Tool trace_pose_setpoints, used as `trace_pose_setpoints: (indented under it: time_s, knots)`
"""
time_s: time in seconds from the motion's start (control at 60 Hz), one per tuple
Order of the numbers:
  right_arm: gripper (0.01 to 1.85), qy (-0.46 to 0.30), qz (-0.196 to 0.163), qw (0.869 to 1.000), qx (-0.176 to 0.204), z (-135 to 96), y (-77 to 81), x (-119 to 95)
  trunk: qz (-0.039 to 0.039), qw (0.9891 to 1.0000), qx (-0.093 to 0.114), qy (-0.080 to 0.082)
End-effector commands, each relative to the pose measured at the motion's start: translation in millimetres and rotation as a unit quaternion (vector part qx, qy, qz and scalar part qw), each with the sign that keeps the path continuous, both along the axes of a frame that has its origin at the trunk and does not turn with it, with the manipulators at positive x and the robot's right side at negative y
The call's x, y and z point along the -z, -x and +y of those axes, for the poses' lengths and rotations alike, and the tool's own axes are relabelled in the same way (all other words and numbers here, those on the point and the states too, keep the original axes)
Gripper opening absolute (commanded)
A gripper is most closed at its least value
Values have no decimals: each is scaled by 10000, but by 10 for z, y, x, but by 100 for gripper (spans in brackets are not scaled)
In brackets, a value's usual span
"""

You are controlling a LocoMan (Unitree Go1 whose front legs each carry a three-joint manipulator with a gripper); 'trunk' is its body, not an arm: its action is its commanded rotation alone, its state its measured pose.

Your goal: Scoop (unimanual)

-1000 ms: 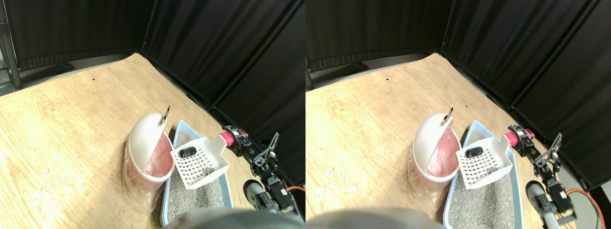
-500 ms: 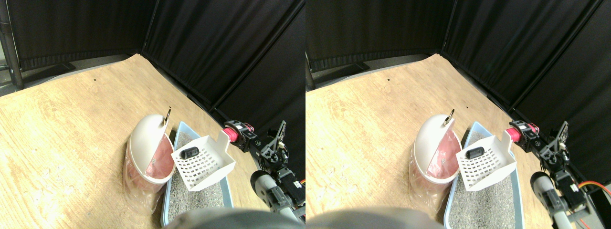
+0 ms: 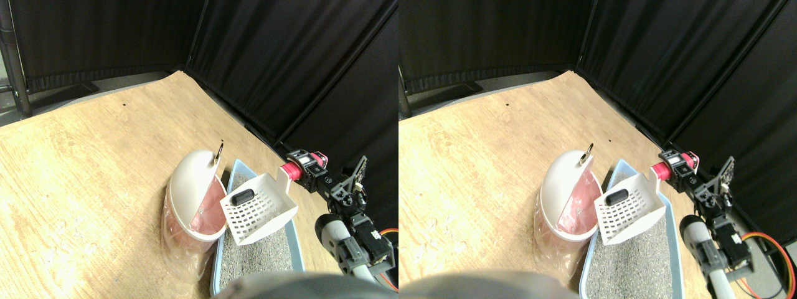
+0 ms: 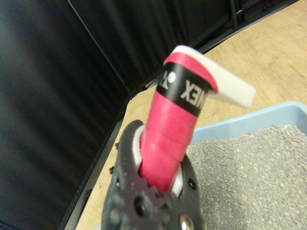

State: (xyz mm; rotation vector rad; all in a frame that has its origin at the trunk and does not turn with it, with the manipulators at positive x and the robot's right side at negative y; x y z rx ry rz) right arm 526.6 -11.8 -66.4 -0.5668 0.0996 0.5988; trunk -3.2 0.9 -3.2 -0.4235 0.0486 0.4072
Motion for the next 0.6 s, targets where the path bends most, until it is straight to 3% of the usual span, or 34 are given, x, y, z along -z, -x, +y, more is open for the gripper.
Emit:
trace_pose_setpoints:
  time_s: [0.017, 0.117, 0.267, 0.4, 0.6]
  knots:
    - [6, -107, -202, 9997, 55, 37, -31, -44, -70, 9995, -193, 246]
    - [6, -32, -277, 9995, 121, 49, -31, -38, -86, 9994, -203, 250]
    - [6, 85, -541, 9984, -120, 48, -39, -46, -96, 9994, -195, 253]
    - [6, 229, -689, 9974, 17, 75, -18, -115, -107, 9994, -203, 254]
    - [6, 346, -1019, 9937, -301, 122, -44, -224, -133, 9993, -212, 267]
